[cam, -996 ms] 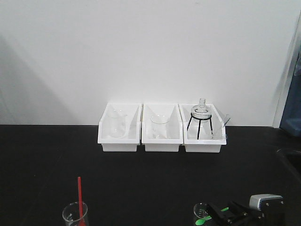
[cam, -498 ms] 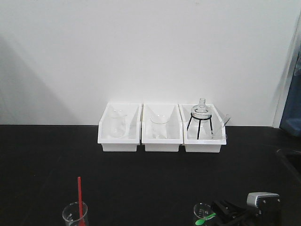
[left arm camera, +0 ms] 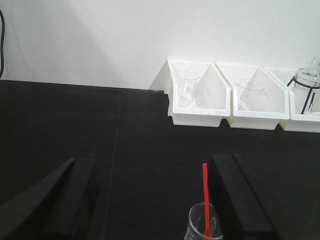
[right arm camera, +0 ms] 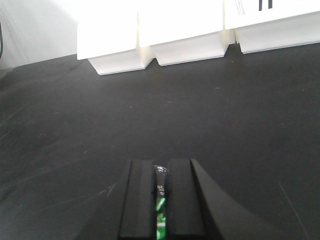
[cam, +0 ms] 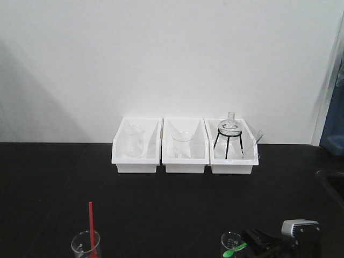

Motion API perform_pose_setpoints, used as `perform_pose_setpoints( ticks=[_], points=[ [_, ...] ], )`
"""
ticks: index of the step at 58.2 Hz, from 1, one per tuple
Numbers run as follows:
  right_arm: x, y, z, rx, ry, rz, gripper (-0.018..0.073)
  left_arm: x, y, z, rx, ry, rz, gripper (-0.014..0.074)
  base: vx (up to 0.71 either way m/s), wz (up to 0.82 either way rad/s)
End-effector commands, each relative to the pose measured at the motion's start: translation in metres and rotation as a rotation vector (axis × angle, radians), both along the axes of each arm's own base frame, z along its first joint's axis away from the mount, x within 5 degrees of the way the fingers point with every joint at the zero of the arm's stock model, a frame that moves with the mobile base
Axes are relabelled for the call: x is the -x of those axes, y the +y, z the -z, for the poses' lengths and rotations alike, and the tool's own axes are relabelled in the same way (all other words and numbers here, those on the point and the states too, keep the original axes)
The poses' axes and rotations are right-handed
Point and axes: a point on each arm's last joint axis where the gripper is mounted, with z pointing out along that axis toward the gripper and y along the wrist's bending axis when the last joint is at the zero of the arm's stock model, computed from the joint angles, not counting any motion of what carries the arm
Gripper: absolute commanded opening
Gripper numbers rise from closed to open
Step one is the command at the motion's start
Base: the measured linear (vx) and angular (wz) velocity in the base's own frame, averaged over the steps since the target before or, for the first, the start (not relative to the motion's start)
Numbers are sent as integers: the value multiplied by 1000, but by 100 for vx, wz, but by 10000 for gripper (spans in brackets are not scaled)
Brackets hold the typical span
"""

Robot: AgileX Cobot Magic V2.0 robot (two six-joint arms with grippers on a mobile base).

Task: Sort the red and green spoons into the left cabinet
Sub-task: 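Lower the right gripper to the green spoon and grasp its handle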

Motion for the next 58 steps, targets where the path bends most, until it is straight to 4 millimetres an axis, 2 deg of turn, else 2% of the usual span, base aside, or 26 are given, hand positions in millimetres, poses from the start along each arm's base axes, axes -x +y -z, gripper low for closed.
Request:
perform_pose_setpoints(
  ticks=[1, 58],
  points=[
    [-5, 1, -27, -67, -178, -11, 179, -1, 0, -19, 23, -112, -9, 561, 0, 0],
    [-5, -1, -18, -15, -85, 2, 194, -1, 0, -19, 23, -112, -9, 561, 0, 0]
  ],
)
